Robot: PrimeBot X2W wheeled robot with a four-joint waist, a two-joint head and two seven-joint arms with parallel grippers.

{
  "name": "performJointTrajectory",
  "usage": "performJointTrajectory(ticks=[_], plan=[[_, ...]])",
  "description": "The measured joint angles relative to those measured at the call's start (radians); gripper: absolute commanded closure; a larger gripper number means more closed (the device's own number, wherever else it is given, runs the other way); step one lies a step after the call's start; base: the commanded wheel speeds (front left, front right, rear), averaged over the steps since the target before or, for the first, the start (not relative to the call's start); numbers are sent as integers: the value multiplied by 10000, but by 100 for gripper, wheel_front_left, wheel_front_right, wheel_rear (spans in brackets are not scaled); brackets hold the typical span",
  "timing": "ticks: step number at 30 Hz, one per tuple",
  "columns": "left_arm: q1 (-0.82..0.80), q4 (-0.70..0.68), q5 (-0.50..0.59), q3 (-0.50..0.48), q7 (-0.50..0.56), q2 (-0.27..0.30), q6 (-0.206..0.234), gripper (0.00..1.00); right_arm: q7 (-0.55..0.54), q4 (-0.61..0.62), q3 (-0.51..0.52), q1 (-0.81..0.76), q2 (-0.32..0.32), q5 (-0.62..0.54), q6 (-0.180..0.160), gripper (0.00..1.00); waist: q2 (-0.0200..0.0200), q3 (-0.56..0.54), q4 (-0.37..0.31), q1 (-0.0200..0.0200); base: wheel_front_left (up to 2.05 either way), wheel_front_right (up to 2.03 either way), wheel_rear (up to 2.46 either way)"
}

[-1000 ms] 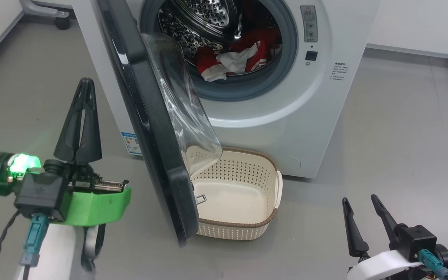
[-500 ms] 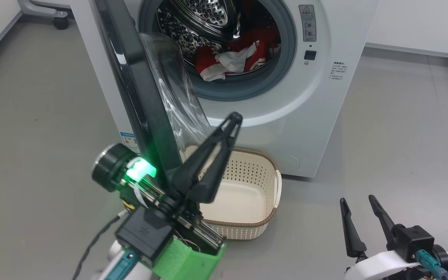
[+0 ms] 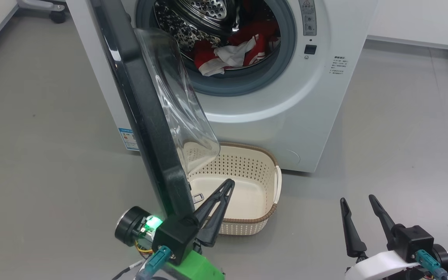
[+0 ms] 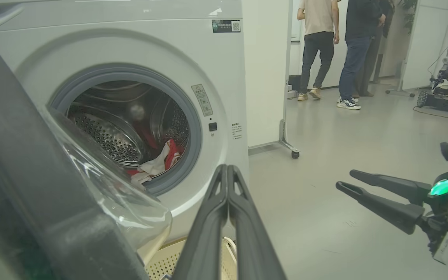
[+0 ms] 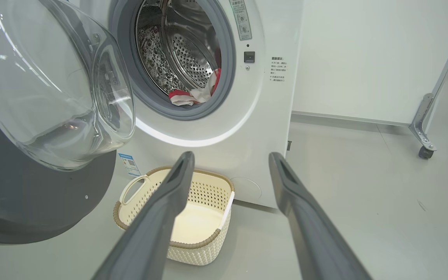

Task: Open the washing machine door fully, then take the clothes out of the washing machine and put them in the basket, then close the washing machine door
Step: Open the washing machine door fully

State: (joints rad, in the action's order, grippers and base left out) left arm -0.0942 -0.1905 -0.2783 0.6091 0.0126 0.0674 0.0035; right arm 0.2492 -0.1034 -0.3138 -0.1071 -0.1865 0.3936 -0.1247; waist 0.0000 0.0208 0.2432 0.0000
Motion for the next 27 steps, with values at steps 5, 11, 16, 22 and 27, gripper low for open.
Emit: performJointTrajectory(ticks=[5, 11, 16, 22, 27], plan=[[135, 378, 123, -441, 119, 21, 435, 100, 2, 0, 29, 0, -2, 0, 0, 0, 0, 41, -42, 0, 0, 0, 0], [152, 562, 178, -849, 136, 21, 694, 100, 0, 0, 56, 0, 0, 2, 0, 0, 0, 60, -82, 0, 0, 0, 0], [176, 646, 178, -1051, 130, 19, 773, 100, 0, 0, 82, 0, 4, 2, 0, 0, 0, 65, -91, 0, 0, 0, 0], [305, 809, 176, -1258, 144, 17, 886, 100, 0, -4, 104, 0, 4, 4, 31, 0, 0, 92, -42, 0, 0, 0, 0], [430, 830, 176, -1423, 144, -15, 895, 100, 2, -4, 127, 0, 33, 29, 90, 0, 0, 129, 28, 0, 0, 0, 0]])
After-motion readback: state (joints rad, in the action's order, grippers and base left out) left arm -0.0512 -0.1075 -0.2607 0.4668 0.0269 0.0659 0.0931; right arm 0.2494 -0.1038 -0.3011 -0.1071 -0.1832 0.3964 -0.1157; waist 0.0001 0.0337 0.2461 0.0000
